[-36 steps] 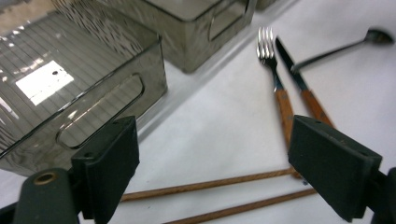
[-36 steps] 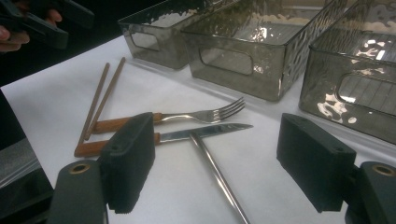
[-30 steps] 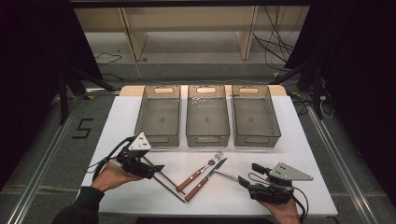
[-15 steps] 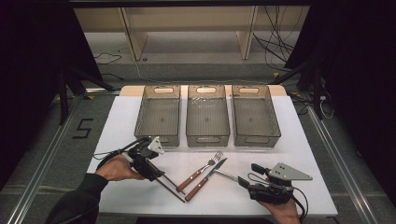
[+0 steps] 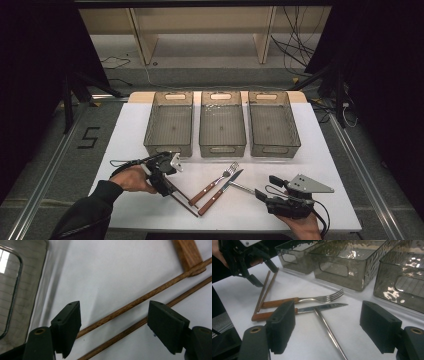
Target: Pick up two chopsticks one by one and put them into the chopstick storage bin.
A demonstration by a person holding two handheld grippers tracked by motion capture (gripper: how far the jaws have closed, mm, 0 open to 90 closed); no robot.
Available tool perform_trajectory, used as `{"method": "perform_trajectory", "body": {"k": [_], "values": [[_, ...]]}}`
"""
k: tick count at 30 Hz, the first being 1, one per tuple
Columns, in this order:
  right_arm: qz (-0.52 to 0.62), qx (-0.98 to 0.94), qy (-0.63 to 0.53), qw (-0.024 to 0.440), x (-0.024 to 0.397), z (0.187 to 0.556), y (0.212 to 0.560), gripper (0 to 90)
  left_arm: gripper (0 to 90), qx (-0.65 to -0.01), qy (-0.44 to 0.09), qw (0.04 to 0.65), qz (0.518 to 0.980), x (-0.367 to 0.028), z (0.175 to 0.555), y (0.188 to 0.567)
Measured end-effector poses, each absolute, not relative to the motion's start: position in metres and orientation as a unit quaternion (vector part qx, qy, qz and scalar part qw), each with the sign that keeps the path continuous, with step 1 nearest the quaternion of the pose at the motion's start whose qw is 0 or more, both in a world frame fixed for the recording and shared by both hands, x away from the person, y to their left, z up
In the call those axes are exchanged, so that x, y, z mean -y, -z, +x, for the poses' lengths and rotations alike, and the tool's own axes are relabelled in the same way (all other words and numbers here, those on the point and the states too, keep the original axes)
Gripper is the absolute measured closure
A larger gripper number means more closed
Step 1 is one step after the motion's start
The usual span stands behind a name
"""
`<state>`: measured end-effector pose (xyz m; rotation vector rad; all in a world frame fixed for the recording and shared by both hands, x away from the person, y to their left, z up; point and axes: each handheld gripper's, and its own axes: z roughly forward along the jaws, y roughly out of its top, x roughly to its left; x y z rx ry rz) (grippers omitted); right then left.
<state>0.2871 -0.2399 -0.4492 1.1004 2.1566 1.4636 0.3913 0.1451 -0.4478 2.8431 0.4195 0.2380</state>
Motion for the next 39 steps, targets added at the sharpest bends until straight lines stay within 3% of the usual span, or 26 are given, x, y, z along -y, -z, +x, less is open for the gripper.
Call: {"method": "perform_trajectory", "body": {"k": [20,39], "values": [[0.388,-0.752,-0.509,0.156,0.242,0.288,0.449,29.2,35.2,-0.106,-0.063,0.079,0.989,-0.133,0.403,0.456],[0.389,-0.754,-0.506,0.155,0.241,0.289,0.45,29.3,52.9,-0.069,-0.035,0.066,0.995,-0.129,0.406,0.459]]}}
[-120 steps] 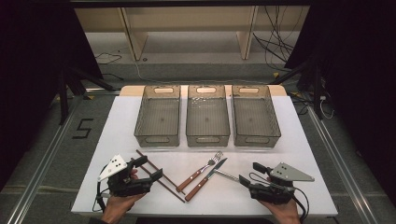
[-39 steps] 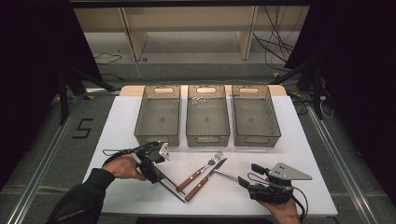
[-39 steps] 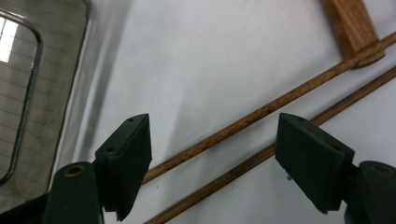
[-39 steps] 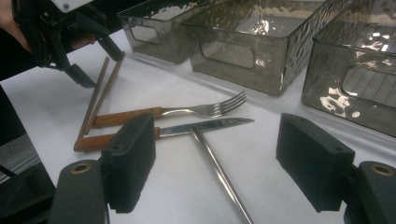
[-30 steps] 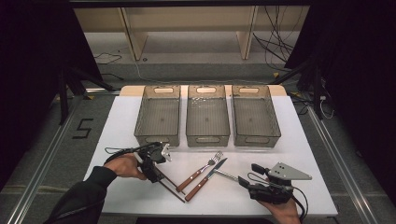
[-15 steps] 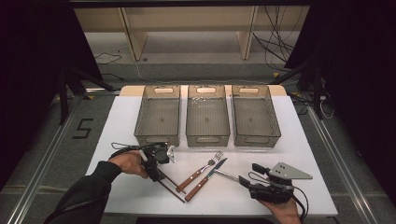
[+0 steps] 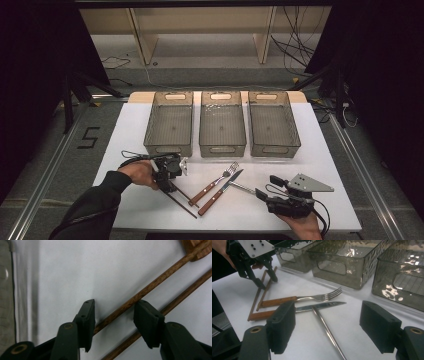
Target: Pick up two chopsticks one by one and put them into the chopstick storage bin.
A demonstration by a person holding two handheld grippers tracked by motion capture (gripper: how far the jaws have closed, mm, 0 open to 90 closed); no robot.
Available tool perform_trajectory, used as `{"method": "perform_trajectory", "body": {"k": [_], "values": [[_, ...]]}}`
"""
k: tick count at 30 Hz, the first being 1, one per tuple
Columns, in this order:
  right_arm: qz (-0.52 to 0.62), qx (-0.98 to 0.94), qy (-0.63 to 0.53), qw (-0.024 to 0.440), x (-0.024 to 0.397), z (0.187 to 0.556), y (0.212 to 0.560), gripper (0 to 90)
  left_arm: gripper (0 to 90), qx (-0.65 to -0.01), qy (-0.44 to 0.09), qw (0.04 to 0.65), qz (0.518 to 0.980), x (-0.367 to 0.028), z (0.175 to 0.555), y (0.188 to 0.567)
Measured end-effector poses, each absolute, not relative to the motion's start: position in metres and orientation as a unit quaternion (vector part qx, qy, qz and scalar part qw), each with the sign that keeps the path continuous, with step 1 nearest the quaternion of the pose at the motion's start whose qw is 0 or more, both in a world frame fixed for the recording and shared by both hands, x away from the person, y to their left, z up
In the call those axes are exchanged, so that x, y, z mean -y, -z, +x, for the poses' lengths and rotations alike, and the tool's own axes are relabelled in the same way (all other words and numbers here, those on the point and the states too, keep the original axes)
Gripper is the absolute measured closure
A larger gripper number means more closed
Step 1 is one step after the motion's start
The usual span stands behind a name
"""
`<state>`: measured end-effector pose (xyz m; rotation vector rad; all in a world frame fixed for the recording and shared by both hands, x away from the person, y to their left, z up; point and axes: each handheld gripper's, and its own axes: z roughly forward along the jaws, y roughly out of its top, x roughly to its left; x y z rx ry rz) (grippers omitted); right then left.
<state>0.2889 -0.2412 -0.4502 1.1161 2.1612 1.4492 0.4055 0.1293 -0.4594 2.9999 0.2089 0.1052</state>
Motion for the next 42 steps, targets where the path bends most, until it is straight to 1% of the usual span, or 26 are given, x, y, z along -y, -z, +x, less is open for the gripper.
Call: {"method": "perform_trajectory", "body": {"k": [1,3,4,7,16,26,31,35,38,39,42], "values": [[0.39,-0.754,-0.505,0.155,0.2412,0.289,0.4502,29.3,55.3,-0.068,-0.034,0.066,0.995,-0.1291,0.4055,0.4595],[0.39,-0.754,-0.504,0.155,0.2413,0.2891,0.4503,29.3,56.0,-0.064,-0.033,0.06,0.996,-0.1291,0.4063,0.459],[0.391,-0.754,-0.505,0.155,0.2415,0.2895,0.4505,29.3,58.6,-0.061,-0.034,0.056,0.996,-0.1291,0.4067,0.4589],[0.392,-0.753,-0.505,0.155,0.242,0.2896,0.4504,29.3,60.6,-0.052,-0.036,0.053,0.997,-0.1287,0.4073,0.4587],[0.392,-0.755,-0.502,0.154,0.2413,0.2901,0.451,29.3,68.5,-0.042,-0.039,0.063,0.996,-0.1306,0.4061,0.4587],[0.394,-0.754,-0.503,0.154,0.242,0.2902,0.4508,29.3,75.5,-0.016,-0.044,0.068,0.997,-0.1261,0.4062,0.458],[0.394,-0.754,-0.503,0.154,0.2421,0.2903,0.4509,29.3,76.1,-0.008,-0.05,0.067,0.996,-0.1252,0.4061,0.4585],[0.393,-0.754,-0.503,0.154,0.2421,0.2901,0.4508,29.3,78.4,-0.001,-0.054,0.071,0.996,-0.1258,0.4061,0.4591],[0.394,-0.754,-0.503,0.154,0.2421,0.2904,0.4509,29.3,80.9,0.007,-0.057,0.071,0.996,-0.1254,0.4061,0.4589],[0.394,-0.754,-0.503,0.153,0.242,0.2904,0.4509,29.3,83.2,0.005,-0.059,0.074,0.995,-0.1251,0.406,0.459],[0.394,-0.754,-0.503,0.153,0.2419,0.2903,0.4509,29.3,83.6,0.008,-0.058,0.075,0.995,-0.1244,0.4058,0.4587]]}}
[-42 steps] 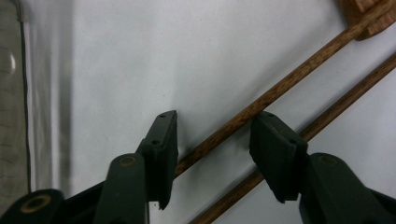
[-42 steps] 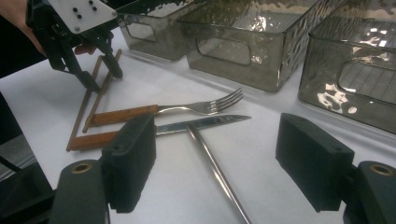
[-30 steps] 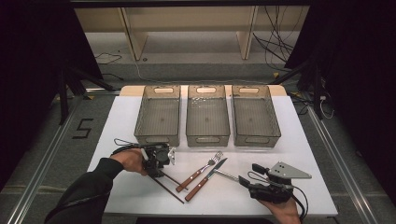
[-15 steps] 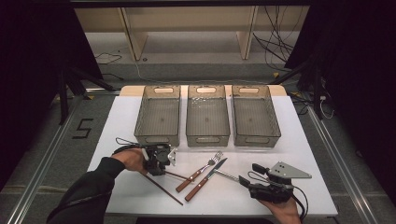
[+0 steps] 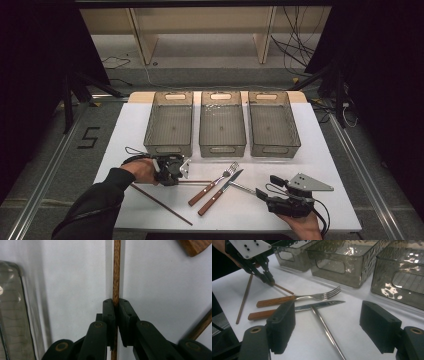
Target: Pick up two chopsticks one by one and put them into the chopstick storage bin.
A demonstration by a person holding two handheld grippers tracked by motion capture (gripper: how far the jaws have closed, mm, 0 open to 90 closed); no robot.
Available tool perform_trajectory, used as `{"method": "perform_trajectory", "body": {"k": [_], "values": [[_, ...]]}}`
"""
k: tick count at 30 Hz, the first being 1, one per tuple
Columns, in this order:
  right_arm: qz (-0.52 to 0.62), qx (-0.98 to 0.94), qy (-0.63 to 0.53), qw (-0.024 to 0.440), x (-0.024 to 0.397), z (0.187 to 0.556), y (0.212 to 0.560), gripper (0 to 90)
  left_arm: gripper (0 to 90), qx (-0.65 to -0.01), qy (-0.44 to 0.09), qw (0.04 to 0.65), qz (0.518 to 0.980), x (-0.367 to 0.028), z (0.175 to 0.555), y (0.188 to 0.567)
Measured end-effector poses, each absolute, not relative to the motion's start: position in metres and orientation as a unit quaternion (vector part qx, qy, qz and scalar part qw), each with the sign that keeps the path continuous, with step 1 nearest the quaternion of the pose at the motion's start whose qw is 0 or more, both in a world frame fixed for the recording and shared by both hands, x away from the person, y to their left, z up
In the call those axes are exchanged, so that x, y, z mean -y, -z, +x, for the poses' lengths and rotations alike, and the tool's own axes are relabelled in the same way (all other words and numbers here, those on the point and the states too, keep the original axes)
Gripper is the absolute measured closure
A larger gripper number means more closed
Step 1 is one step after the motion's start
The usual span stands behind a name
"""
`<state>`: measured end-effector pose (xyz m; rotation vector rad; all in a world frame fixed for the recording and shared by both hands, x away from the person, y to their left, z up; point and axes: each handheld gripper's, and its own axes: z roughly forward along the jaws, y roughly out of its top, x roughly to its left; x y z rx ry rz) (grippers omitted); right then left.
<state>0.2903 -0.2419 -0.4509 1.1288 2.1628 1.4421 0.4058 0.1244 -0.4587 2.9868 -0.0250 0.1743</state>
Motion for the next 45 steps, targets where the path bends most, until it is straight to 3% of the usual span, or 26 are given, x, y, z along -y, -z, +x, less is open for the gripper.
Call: {"method": "perform_trajectory", "body": {"k": [14,26,45], "values": [[0.394,-0.754,-0.503,0.154,0.242,0.29,0.451,29.3,84.9,-0.004,-0.092,0.086,0.992,-0.12,0.409,0.438],[0.394,-0.754,-0.503,0.154,0.242,0.29,0.451,29.3,84.7,-0.095,-0.111,0.165,0.975,-0.132,0.405,0.408],[0.395,-0.753,-0.504,0.154,0.242,0.29,0.451,29.3,84.7,-0.239,-0.171,0.213,0.932,-0.15,0.436,0.354]]}}
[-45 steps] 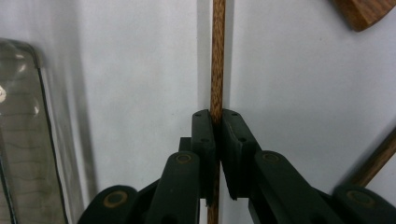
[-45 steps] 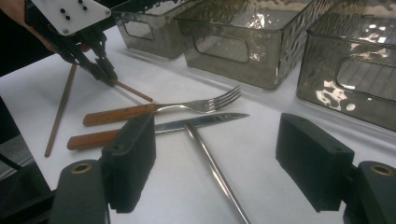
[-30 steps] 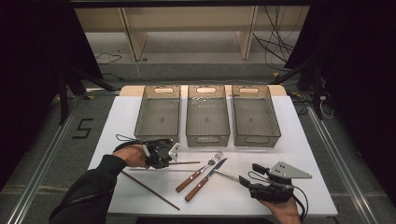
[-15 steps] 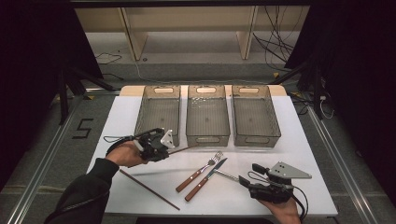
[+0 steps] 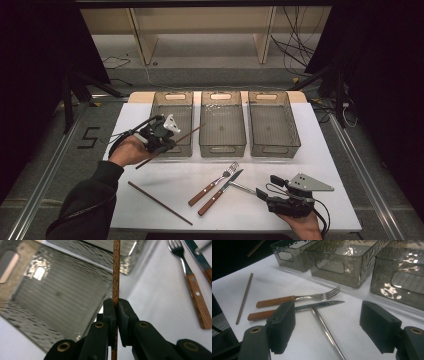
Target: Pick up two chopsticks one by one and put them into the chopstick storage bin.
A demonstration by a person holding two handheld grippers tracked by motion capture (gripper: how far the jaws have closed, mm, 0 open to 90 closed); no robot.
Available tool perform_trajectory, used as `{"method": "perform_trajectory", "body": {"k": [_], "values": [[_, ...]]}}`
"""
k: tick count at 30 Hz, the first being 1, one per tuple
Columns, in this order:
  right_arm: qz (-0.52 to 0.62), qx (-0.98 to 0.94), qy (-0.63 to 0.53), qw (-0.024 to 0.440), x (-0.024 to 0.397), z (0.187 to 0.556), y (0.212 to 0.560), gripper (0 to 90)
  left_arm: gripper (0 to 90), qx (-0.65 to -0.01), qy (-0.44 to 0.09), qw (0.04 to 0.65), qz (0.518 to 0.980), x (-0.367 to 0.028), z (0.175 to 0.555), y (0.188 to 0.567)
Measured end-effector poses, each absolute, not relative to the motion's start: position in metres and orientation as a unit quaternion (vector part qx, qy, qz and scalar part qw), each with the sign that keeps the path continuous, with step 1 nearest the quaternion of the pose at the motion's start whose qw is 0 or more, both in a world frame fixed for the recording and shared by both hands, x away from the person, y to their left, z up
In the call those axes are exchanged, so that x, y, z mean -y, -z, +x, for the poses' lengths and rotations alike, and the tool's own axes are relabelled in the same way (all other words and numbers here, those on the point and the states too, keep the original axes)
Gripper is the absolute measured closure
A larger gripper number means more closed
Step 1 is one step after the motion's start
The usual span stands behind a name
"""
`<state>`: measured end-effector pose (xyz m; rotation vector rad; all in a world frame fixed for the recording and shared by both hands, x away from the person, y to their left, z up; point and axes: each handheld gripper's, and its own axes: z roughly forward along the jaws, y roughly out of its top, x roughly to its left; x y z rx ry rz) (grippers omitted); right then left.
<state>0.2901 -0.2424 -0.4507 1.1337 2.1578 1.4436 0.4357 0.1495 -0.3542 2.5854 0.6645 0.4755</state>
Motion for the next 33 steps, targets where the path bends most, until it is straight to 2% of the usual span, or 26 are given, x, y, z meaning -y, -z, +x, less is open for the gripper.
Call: {"method": "perform_trajectory", "body": {"k": [5,15,24,33], "values": [[0.395,-0.753,-0.503,0.153,0.242,0.29,0.451,29.3,84.7,-0.282,-0.19,0.228,0.913,-0.157,0.45,0.342],[0.395,-0.753,-0.504,0.152,0.242,0.29,0.451,29.3,84.7,-0.35,-0.19,0.271,0.876,-0.17,0.479,0.33],[0.395,-0.752,-0.505,0.151,0.243,0.29,0.45,29.3,84.7,-0.369,-0.208,0.289,0.858,-0.165,0.503,0.316],[0.393,-0.752,-0.506,0.153,0.243,0.289,0.45,29.3,84.7,-0.383,-0.21,0.304,0.846,-0.167,0.52,0.327]]}}
